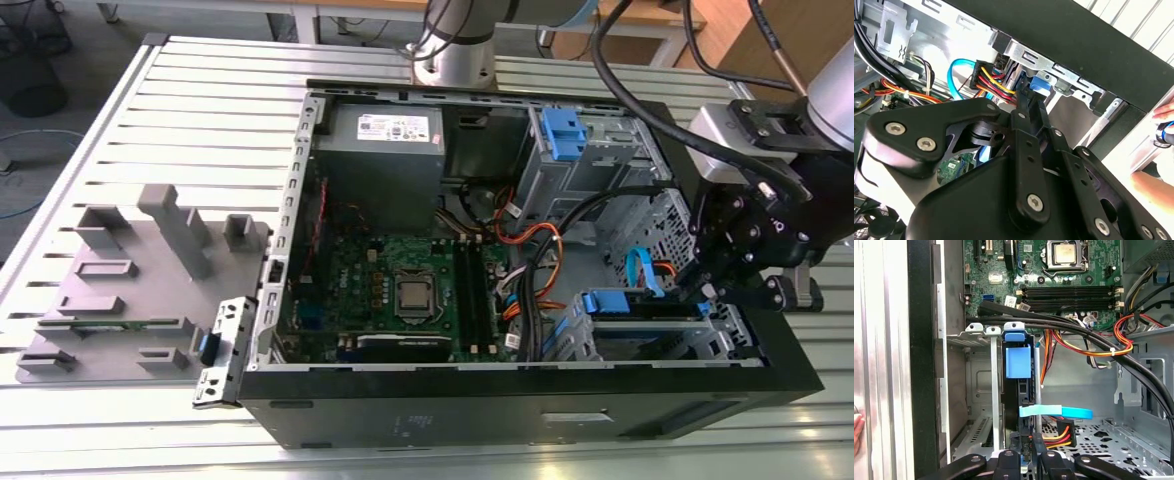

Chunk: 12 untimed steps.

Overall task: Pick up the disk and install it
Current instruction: 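Insert the second disk wire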

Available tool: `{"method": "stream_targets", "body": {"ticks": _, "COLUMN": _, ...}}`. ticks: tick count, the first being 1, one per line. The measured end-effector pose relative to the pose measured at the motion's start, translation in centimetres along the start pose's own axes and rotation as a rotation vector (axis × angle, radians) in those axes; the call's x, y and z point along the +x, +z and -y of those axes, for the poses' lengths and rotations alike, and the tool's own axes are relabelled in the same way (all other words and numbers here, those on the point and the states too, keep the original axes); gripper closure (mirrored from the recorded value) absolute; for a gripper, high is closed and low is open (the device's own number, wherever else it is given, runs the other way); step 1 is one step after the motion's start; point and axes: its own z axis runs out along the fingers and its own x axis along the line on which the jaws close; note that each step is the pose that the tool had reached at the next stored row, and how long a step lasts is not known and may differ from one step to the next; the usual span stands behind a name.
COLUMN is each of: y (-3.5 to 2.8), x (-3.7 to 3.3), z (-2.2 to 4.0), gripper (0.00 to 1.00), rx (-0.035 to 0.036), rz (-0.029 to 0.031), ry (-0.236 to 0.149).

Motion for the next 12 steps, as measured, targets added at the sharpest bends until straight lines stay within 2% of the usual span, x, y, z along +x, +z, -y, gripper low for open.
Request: {"method": "stream_targets", "body": {"ticks": 12, "y": 0.45, "x": 0.0, "z": -0.1, "gripper": 0.76, "rx": 0.0, "rz": -0.0002, "ry": 0.0}}
